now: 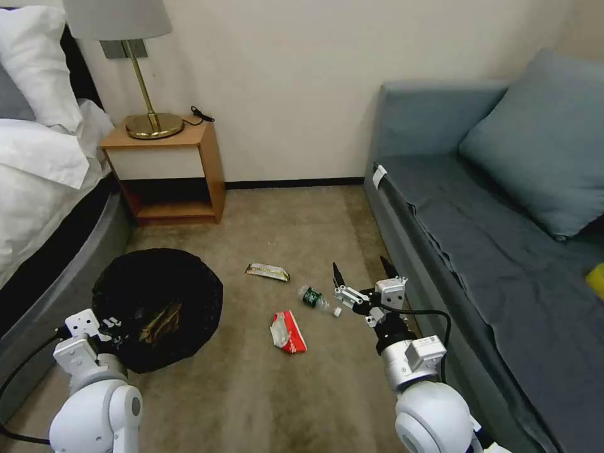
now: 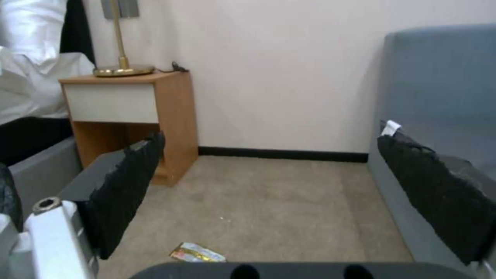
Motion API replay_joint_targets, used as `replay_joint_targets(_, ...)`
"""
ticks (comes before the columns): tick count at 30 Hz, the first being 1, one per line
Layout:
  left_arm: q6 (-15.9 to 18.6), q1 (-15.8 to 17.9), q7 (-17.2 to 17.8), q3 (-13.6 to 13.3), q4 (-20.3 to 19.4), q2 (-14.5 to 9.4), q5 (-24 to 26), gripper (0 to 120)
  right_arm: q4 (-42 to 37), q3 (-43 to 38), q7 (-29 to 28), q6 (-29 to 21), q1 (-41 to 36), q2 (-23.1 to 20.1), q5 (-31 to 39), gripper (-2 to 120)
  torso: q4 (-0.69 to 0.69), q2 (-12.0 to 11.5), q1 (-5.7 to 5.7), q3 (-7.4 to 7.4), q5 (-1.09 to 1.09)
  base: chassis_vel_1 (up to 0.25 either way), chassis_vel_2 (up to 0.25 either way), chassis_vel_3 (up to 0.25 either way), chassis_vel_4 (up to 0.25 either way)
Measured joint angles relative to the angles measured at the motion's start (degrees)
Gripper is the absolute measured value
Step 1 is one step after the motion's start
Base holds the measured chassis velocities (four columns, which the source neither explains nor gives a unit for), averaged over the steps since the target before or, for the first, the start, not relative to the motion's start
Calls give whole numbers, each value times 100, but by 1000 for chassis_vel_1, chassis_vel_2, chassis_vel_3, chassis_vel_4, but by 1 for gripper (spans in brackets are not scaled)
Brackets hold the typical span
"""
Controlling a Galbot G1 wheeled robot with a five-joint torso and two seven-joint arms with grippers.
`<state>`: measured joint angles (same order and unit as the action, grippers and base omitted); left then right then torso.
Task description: Pick up the trash bin, then pick up the garbage on the floor and place it into the trash bin.
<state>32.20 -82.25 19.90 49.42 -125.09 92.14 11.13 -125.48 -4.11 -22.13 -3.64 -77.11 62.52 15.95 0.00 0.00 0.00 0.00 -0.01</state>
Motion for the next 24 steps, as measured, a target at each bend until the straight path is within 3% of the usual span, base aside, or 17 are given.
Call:
replay_joint_targets(10, -10, 9, -3, -4, 18, 0, -5, 1, 89, 190, 46, -26, 187, -155, 319, 100, -2, 0, 0, 0, -1, -133, 120, 132, -123)
replay_joint_targets(12, -11, 10, -3, -12, 16, 0, -9, 1, 266, 477, 33, -233, 750, -391, 1037, 100, -1, 0, 0, 0, 1, -47, 67, 60, -58)
replay_joint_targets(14, -11, 9, -3, -14, 13, 0, -12, 1, 336, 611, -15, -328, 978, -463, 1258, 100, 0, 0, 0, 0, 0, 0, 0, 0, 0)
replay_joint_targets(17, -33, -10, -4, -15, 5, 0, -30, 1, 853, 1476, -478, -805, 2134, -656, 2478, 100, 0, 0, 0, -1, 0, 0, 0, 0, 0)
replay_joint_targets(18, -33, -10, -4, -15, 5, 0, -30, 1, 853, 1476, -478, -805, 2134, -656, 2478, 100, 0, 0, 0, -1, 0, 0, 0, 0, 0)
replay_joint_targets(22, -54, -8, -10, -10, -46, -1, -33, 1, 1823, 2913, -1055, -1240, 3836, -644, 4055, 100, 1, 0, 0, 0, -2, 0, 0, 0, 0)
replay_joint_targets(24, -54, -8, -10, -10, -46, -1, -33, 1, 1823, 2913, -1055, -1240, 3836, -644, 4055, 100, 1, 0, 0, 0, -2, 0, 0, 0, 0)
